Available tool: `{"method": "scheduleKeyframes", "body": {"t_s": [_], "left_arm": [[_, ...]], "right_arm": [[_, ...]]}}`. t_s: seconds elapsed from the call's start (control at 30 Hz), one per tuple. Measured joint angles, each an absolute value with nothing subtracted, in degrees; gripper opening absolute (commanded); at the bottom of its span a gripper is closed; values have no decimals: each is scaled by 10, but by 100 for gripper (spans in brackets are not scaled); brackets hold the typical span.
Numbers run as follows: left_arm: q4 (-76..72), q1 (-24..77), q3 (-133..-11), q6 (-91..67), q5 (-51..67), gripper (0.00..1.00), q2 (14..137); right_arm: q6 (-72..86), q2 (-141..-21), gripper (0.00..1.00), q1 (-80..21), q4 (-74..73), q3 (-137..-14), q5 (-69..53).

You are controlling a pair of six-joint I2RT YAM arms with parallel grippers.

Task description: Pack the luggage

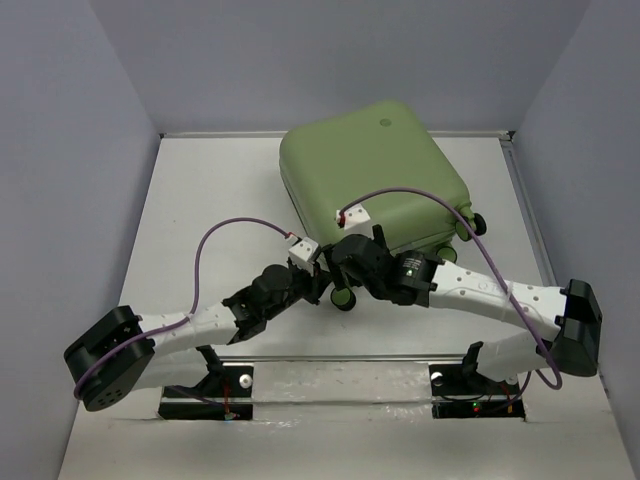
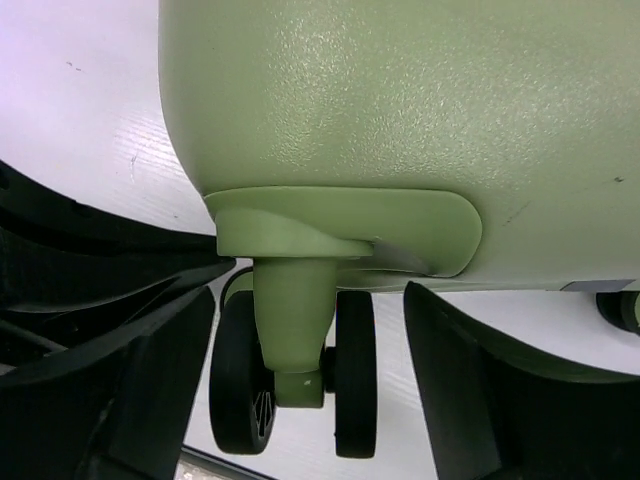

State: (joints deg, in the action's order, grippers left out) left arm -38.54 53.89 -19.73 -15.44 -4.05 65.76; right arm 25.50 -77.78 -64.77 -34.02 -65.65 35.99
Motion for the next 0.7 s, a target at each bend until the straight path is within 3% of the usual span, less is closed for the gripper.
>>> {"method": "scheduleKeyframes", "body": {"t_s": [0.03,0.17,0.2,0.23,0.3,0.57,0.7], "left_arm": [[-385,539,-197,-154,-41,6,658],[-385,539,-197,-154,-41,6,658],[-385,539,-197,-154,-41,6,658],[-385,539,-197,-154,-41,6,658],[-385,539,-197,-154,-42,6,658],[-355,537,-197,-149,-80,6,632],[-328,484,-197,-157,-82,6,602]], "right_arm": [[253,-780,86,-646,-340,-656,356],[250,-787,55,-644,-338,-653,345],[250,-787,46,-644,-338,-650,344],[253,-788,28,-644,-338,-647,342],[249,-788,7,-644,-334,-647,343],[256,-760,7,-641,-315,-616,338],[270,-700,7,-641,-310,-568,324]]}}
